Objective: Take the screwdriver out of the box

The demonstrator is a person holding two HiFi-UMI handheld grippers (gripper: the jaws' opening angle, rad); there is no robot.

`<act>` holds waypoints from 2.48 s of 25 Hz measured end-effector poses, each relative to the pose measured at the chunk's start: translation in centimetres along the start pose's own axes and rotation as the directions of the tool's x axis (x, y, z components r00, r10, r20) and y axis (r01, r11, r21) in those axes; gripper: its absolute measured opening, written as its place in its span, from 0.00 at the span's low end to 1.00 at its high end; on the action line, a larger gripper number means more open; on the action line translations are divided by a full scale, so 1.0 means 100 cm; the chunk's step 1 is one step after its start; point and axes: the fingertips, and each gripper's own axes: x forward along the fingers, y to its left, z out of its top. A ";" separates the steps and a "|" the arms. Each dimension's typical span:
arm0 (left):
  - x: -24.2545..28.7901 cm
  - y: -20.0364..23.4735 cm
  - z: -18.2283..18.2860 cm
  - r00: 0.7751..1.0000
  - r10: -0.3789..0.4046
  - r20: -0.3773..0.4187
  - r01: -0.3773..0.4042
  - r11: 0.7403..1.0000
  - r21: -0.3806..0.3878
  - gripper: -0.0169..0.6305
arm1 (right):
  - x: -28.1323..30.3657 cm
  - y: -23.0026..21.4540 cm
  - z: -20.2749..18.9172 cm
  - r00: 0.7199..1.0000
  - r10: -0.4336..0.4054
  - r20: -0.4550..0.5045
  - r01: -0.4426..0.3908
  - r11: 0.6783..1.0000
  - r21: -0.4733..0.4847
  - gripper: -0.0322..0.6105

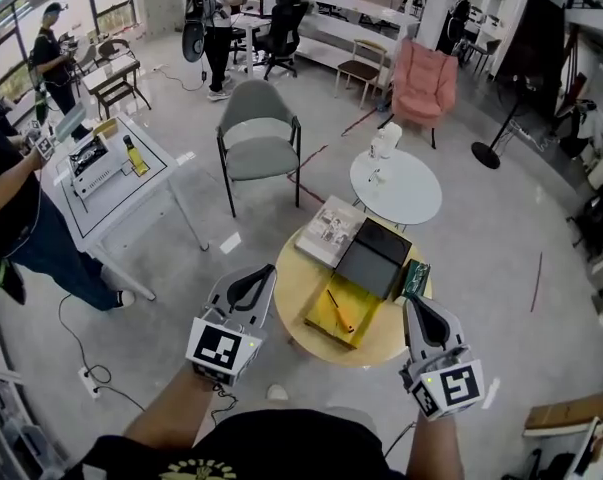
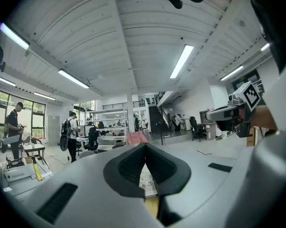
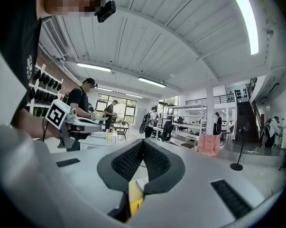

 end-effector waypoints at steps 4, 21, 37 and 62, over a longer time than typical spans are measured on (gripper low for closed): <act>0.008 -0.002 -0.009 0.999 -0.035 -0.008 0.035 0.999 -0.024 0.05 | 0.002 0.000 -0.008 0.999 -0.020 -0.043 0.020 1.000 -0.002 0.07; 0.074 0.021 -0.017 0.999 0.031 -0.037 -0.032 0.999 -0.018 0.05 | 0.061 -0.046 -0.039 0.993 0.037 -0.110 -0.037 0.999 -0.001 0.08; 0.141 0.000 -0.015 0.999 0.009 -0.053 -0.010 1.000 -0.017 0.05 | 0.102 -0.092 -0.066 0.983 0.092 -0.156 -0.092 0.996 0.006 0.18; 0.129 -0.009 -0.072 0.991 0.011 -0.134 -0.016 0.999 -0.040 0.05 | 0.115 -0.059 -0.172 0.931 0.169 -0.323 -0.140 0.984 0.111 0.26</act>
